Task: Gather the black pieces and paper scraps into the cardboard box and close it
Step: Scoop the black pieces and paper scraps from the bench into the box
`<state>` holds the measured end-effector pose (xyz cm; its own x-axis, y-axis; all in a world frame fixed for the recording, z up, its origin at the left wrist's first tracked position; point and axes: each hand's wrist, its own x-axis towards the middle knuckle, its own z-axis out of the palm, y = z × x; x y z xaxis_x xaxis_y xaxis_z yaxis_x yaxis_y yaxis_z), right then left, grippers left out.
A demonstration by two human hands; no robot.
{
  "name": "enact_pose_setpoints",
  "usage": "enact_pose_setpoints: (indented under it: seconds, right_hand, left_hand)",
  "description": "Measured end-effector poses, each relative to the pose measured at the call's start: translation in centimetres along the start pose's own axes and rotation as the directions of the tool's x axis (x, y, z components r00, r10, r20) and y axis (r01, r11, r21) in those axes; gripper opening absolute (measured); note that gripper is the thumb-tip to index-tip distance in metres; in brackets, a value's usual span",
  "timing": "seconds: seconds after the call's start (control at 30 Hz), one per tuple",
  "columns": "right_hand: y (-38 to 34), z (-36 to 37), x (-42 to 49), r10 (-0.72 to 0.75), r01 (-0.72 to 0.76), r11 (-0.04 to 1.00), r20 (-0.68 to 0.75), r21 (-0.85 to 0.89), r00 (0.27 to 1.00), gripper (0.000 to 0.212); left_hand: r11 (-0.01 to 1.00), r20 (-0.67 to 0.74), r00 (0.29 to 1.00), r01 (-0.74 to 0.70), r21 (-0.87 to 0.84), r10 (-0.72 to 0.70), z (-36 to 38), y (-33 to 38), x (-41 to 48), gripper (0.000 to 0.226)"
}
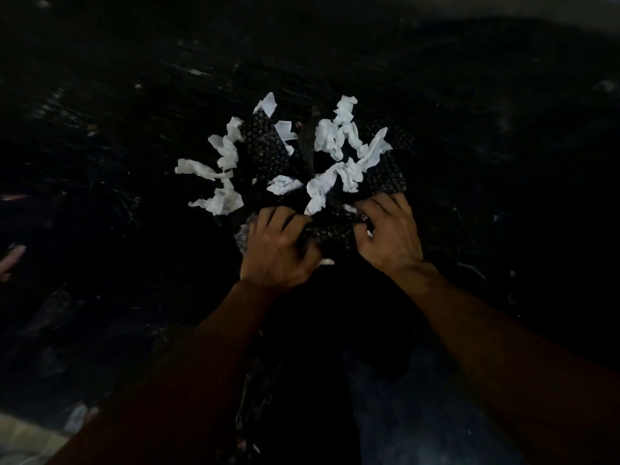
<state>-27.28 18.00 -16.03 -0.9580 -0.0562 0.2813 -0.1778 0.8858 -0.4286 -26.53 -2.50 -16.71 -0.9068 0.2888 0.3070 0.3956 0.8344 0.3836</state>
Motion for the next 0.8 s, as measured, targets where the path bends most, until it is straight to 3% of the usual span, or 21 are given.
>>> enact_pose_setpoints:
  seconds: [0.13, 0.23, 0.43, 0.57, 0.67, 0.8]
  right_hand:
    - [0.2, -0.5, -0.4, -0.068, 0.070, 0.997, 0.037, -0.033, 0.997, 0.047]
    - [0.3, -0.5, -0.2, -0.080, 0.087, 0.994, 0.109, -0.063, 0.991, 0.048]
    - [1.1, 0.4, -0.2, 0.011, -0.011, 1.000, 0.001, -0.024, 1.000, 0.034]
    - [-0.1, -1.6, 0.9, 0.191, -0.193, 0.961, 0.027, 0.197, 0.981, 0.020]
    - [-1.1, -4.3, 1.8, 0.338, -0.322, 0.810, 0.059, 0.491, 0.939, 0.019]
    - [-1.9, -8.2, 3.4, 0.381, -0.344, 0.693, 0.084, 0.633, 0.921, 0.016]
  left_hand:
    - [0.993, 0.035, 0.994, -0.099, -0.062, 0.101, 0.2, -0.6, -0.1, 0.066]
    - [0.995, 0.020, 0.997, -0.078, -0.060, 0.079, 0.4, -0.7, 0.1, 0.046]
    - [0.993, -0.142, 0.984, 0.094, -0.078, -0.104, 0.4, -1.2, -0.2, 0.024]
    - [0.927, -0.037, 0.941, 0.324, -0.189, -0.337, -1.6, -0.9, 1.5, 0.018]
    - [0.878, -0.027, 0.934, 0.324, -0.351, -0.355, -4.4, 0.9, 2.4, 0.027]
    - [0.826, 0.000, 0.914, 0.367, -0.429, -0.406, -7.7, 3.1, 3.4, 0.035]
